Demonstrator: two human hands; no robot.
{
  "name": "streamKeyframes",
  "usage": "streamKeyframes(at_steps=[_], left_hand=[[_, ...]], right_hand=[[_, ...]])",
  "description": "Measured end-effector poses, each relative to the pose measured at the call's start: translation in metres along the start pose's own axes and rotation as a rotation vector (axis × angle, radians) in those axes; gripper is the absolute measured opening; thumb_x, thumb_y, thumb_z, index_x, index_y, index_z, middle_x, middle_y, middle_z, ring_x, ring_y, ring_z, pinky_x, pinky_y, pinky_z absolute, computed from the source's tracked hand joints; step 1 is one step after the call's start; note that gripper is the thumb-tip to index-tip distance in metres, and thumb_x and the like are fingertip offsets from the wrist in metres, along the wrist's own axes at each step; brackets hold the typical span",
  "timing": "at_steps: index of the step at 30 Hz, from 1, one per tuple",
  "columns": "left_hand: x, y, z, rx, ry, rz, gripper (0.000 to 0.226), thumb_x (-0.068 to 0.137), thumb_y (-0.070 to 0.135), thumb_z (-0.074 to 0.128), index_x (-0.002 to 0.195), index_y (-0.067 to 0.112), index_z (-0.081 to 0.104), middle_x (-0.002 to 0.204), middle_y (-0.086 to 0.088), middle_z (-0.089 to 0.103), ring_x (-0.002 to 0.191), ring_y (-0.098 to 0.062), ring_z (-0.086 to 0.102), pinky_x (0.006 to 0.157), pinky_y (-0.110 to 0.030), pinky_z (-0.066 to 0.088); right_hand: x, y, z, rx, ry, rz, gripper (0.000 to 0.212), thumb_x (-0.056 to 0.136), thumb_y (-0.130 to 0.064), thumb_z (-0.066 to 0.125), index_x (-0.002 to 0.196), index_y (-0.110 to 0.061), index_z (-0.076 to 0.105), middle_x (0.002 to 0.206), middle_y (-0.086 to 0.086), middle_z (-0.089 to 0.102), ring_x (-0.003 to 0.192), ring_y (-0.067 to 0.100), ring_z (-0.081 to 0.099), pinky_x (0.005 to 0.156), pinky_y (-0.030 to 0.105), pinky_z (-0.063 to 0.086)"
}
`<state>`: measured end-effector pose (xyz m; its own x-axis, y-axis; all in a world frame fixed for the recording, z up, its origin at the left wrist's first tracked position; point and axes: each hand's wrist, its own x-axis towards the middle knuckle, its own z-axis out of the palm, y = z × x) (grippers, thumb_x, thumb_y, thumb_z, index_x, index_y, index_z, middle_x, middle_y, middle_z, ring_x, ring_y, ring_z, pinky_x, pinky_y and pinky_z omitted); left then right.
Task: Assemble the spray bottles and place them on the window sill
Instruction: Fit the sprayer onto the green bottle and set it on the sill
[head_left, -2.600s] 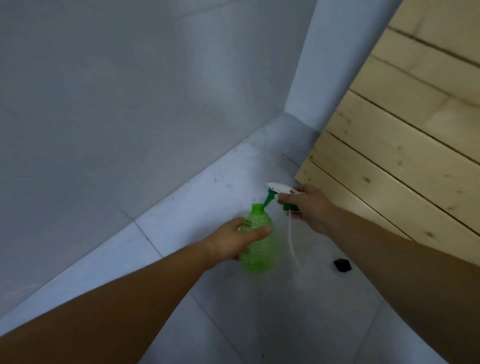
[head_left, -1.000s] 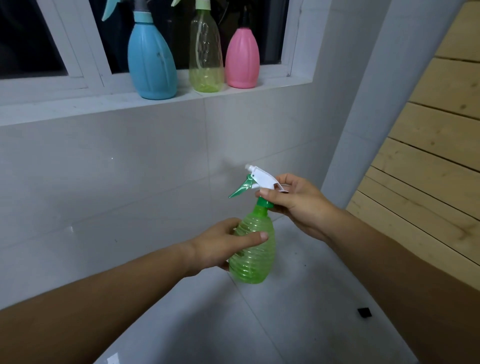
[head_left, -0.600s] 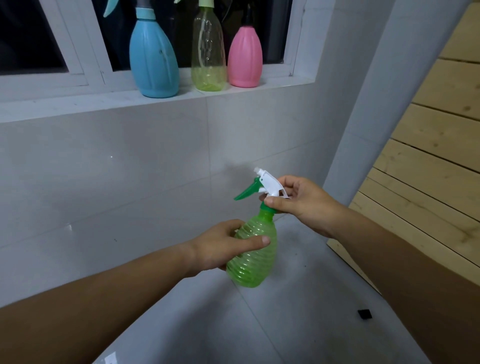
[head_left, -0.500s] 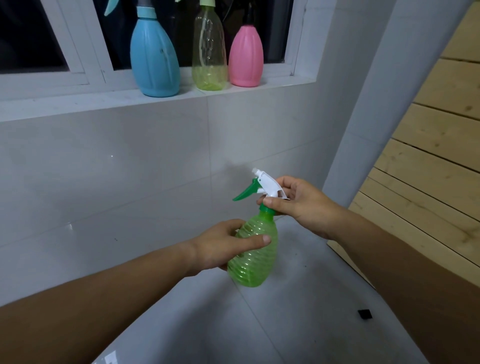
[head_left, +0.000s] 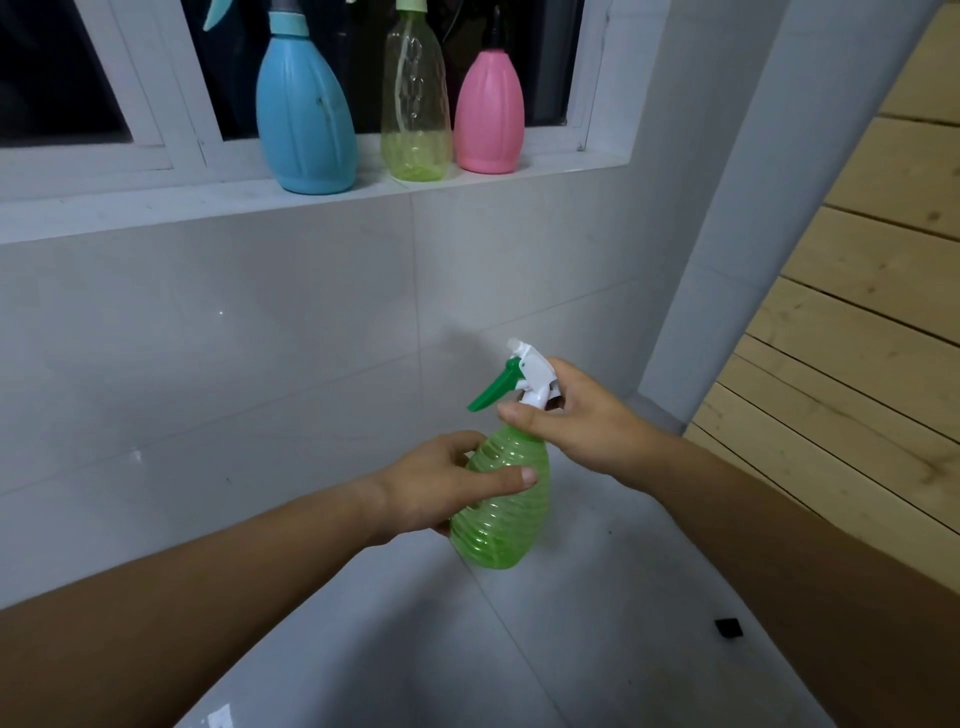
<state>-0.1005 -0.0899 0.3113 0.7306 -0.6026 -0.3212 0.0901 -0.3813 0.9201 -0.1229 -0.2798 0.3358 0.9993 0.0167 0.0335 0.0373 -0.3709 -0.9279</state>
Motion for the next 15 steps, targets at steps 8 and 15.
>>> streamKeyframes(at_steps=[8, 15], left_hand=[[0.0003, 0.003, -0.0022, 0.011, -0.014, -0.019, 0.036, 0.086, 0.05, 0.074, 0.113, 0.026, 0.072, 0.097, 0.005, 0.08, 0.082, -0.007, 0.078, 0.063, -0.025, 0.059], [0.0023, 0.0028, -0.0022, 0.017, -0.015, -0.026, 0.038, 0.086, 0.052, 0.074, 0.114, 0.027, 0.072, 0.102, 0.004, 0.08, 0.09, -0.011, 0.078, 0.068, -0.029, 0.061]], right_hand=[[0.0018, -0.0015, -0.0041, 0.03, 0.02, -0.02, 0.026, 0.079, -0.026, 0.078, 0.103, -0.024, 0.068, 0.086, 0.005, 0.07, 0.082, 0.011, 0.067, 0.09, 0.044, 0.054], [0.0033, -0.002, -0.011, 0.073, -0.05, -0.006, 0.038, 0.077, -0.028, 0.072, 0.112, -0.015, 0.066, 0.097, 0.009, 0.071, 0.091, 0.015, 0.066, 0.093, 0.044, 0.054]])
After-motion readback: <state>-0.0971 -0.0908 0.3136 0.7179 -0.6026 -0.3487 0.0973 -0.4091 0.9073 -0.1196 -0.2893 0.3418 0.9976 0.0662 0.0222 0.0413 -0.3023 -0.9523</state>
